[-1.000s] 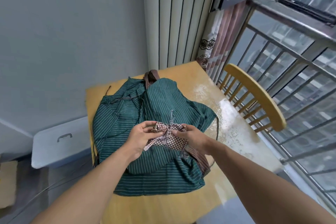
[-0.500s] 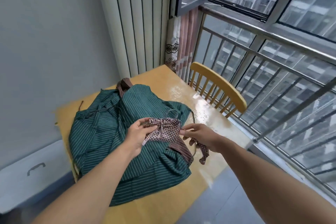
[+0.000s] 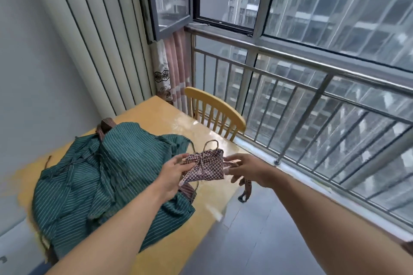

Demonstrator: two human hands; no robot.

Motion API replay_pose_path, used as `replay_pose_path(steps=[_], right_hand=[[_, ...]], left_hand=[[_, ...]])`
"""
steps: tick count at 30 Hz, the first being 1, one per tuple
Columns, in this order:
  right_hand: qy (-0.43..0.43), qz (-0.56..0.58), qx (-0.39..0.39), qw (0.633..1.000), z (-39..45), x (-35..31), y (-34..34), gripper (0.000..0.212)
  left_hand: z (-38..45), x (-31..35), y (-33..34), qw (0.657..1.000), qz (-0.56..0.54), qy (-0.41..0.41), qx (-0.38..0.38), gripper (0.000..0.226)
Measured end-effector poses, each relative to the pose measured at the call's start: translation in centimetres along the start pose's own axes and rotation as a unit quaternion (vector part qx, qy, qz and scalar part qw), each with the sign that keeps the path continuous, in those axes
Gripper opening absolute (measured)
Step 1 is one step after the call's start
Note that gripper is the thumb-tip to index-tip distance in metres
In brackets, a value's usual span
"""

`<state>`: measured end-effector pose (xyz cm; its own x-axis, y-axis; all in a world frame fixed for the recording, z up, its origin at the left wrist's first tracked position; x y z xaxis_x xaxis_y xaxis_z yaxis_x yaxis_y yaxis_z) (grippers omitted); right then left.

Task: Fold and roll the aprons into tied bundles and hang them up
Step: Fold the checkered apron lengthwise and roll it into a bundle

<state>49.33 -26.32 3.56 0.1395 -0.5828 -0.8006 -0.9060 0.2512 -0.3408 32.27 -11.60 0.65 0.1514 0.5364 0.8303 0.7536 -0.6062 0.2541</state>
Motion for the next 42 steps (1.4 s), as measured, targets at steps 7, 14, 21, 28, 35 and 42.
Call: replay_pose_path(steps=[7, 14, 21, 28, 35, 42], right_hand=[[0.022, 0.031, 0.116, 0.992, -11.0, 9.0, -11.8, 0.015], [0.005, 0.146, 0.264, 0.953, -24.9, 15.0, -22.9, 0.014], [-0.138, 0.342, 0.333, 0.868, -38.2, 11.0, -32.8, 0.025], [-0.193, 0.299, 0.321, 0.878, -44.6, 7.5, -36.5, 0.016], [-0.136, 0.221, 0.455, 0.852, -53.5, 7.4, -43.0, 0.032], [-0.037, 0.094, 0.559, 0.823, -62.2, 10.6, -47.5, 0.022]], left_hand=[[-2.7, -4.1, 11.9, 0.999, 0.011, -0.012, -0.048, 0.048], [-6.6, -8.8, 27.6, 0.977, 0.093, -0.031, -0.191, 0.053], [-8.2, -12.2, 40.0, 0.939, 0.194, -0.04, -0.281, 0.057], [-9.9, -14.9, 51.2, 0.897, 0.226, -0.075, -0.372, 0.055], [-16.6, -14.3, 65.8, 0.788, 0.319, -0.001, -0.527, 0.06], [-29.5, -8.0, 80.5, 0.69, 0.305, 0.13, -0.643, 0.03]])
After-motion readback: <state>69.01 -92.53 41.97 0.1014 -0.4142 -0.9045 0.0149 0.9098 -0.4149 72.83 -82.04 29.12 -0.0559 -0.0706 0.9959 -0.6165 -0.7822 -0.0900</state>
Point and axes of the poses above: each hand's wrist, its own z-axis towards the middle knuckle, its own y-axis out of the palm, x = y × z, the point moved 10 cm from there along z, towards the middle knuckle
